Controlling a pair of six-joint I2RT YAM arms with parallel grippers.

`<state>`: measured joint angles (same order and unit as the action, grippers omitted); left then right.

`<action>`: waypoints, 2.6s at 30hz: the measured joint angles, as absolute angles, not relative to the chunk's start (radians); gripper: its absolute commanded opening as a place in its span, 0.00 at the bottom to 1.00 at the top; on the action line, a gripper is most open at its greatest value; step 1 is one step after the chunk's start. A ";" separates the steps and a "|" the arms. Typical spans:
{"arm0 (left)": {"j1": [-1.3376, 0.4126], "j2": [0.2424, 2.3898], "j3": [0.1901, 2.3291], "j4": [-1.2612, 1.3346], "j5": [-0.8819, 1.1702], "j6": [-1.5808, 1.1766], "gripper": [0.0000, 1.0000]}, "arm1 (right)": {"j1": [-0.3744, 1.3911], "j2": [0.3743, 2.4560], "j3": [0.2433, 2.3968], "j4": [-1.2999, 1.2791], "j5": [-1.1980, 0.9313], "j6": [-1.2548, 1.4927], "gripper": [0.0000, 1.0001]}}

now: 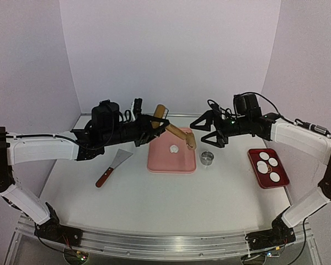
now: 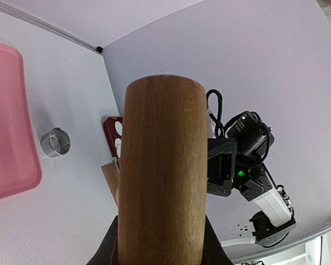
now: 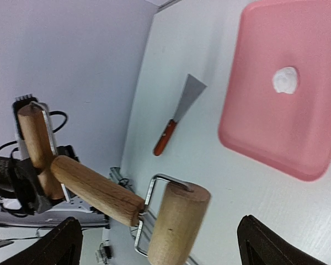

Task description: Roll out the dumpling wrappers from the dough

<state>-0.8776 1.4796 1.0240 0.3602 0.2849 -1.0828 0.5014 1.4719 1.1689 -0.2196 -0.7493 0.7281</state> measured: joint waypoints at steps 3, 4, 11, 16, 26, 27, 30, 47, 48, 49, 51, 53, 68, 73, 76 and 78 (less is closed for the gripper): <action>-0.878 1.480 1.024 0.403 0.291 -1.103 0.00 | 0.501 1.481 1.146 -0.065 -0.846 0.821 0.98; -0.878 1.480 1.024 0.418 0.292 -1.108 0.00 | 0.501 1.486 1.139 -0.016 -0.873 0.850 0.98; -0.878 1.480 1.024 0.499 0.292 -1.129 0.00 | 0.501 1.522 1.127 0.171 -1.001 0.983 0.96; -0.878 1.479 1.024 0.519 0.284 -1.136 0.00 | 0.500 1.527 1.126 0.222 -1.044 1.019 0.89; -0.878 1.453 1.025 0.443 0.192 -1.166 0.00 | 0.500 1.541 1.154 0.244 -1.102 1.057 0.75; -0.878 1.453 1.025 0.436 0.187 -1.171 0.00 | 0.500 1.541 1.155 0.245 -1.103 1.059 0.74; -0.878 1.453 1.026 0.416 0.180 -1.181 0.00 | 0.500 1.543 1.156 0.247 -1.103 1.062 0.72; -0.876 1.491 1.050 0.401 0.180 -1.214 0.00 | 0.500 1.591 1.193 0.246 -1.105 1.073 0.57; -0.876 1.495 1.052 0.401 0.180 -1.215 0.00 | 0.500 1.593 1.195 0.245 -1.105 1.074 0.55; -0.876 1.497 1.054 0.402 0.180 -1.221 0.00 | 0.500 1.595 1.197 0.244 -1.105 1.075 0.53; -0.876 1.498 1.057 0.402 0.180 -1.227 0.00 | 0.500 1.600 1.200 0.244 -1.105 1.075 0.48; -0.876 1.501 1.059 0.402 0.180 -1.229 0.00 | 0.500 1.602 1.200 0.243 -1.105 1.081 0.41; -0.870 1.514 1.060 0.425 0.201 -1.212 0.04 | 0.490 1.603 1.217 0.260 -1.148 1.171 0.06; -0.863 1.516 1.092 0.378 0.215 -1.166 0.43 | 0.489 1.602 1.217 0.262 -1.143 1.166 0.00; -0.862 1.516 1.119 0.271 0.209 -1.104 0.74 | 0.492 1.591 1.217 0.225 -1.114 1.111 0.00; -0.864 1.516 1.129 0.179 0.206 -1.075 0.87 | 0.496 1.580 1.218 0.156 -1.062 1.043 0.00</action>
